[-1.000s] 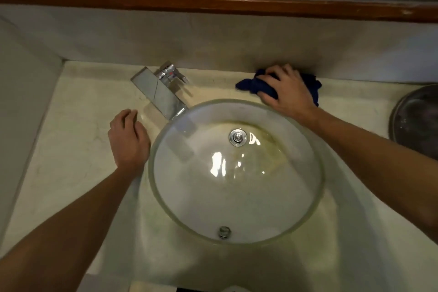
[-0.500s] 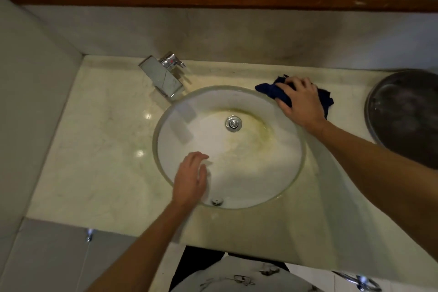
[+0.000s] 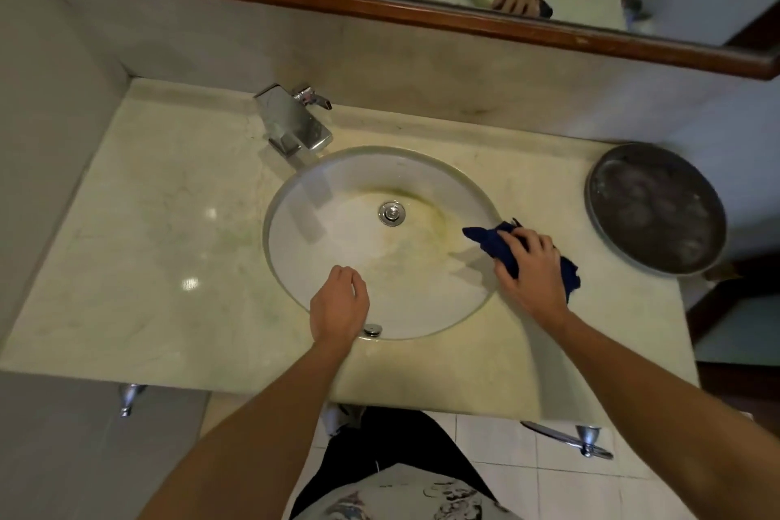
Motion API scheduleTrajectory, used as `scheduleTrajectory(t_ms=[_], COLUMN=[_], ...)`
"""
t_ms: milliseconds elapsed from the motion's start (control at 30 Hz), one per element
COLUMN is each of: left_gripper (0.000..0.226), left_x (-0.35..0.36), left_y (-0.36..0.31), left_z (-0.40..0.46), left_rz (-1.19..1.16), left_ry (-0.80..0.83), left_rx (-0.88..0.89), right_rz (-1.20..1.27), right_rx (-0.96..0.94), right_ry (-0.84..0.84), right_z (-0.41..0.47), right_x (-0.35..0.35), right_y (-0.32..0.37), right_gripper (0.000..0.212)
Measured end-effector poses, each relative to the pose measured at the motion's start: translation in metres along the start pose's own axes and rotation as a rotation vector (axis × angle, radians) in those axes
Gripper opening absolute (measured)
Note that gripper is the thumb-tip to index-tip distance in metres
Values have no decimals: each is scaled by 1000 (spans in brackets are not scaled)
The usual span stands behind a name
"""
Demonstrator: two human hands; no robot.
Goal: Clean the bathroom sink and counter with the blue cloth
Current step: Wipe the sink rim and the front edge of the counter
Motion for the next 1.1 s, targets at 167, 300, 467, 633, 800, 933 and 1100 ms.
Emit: scheduleTrajectory(t_ms=[167, 300, 467, 633, 800, 933, 1100], left_gripper=[27, 28, 27, 32, 31, 25, 30], left_x=[0, 0, 1, 6, 1, 7, 47], left_y=[-5, -7, -6, -1, -8, -49, -142], left_z=[-2, -2, -1, 1, -1, -26, -68], left_rz=[47, 79, 106, 165, 160, -47, -324], left_ry=[-4, -23, -44, -16, -37, -52, 127], left_rx=[17, 10, -39, -76, -79, 5, 66], right_rz=[113, 270, 319, 527, 453, 531, 464], right_rx=[31, 258, 557, 574, 436, 411, 412], right_ry=[-14, -62, 118, 299, 259, 265, -94], right_z=[-11, 1, -21, -19, -6, -15, -22], right_x=[-1, -22, -28, -14, -13, -11, -85], right_y=[-3, -11, -55, -59, -38, -23, -39], right_gripper=[56, 58, 62, 54, 52, 45, 34])
Point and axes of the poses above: each hand's wrist, its own z-axis towards the middle knuckle, its own x-axis out of the palm, y = z × x, the point moved 7 cm from there along z, towards the middle knuckle, and after that the axes turned 10 degrees about -x, right-handed, at the moved point
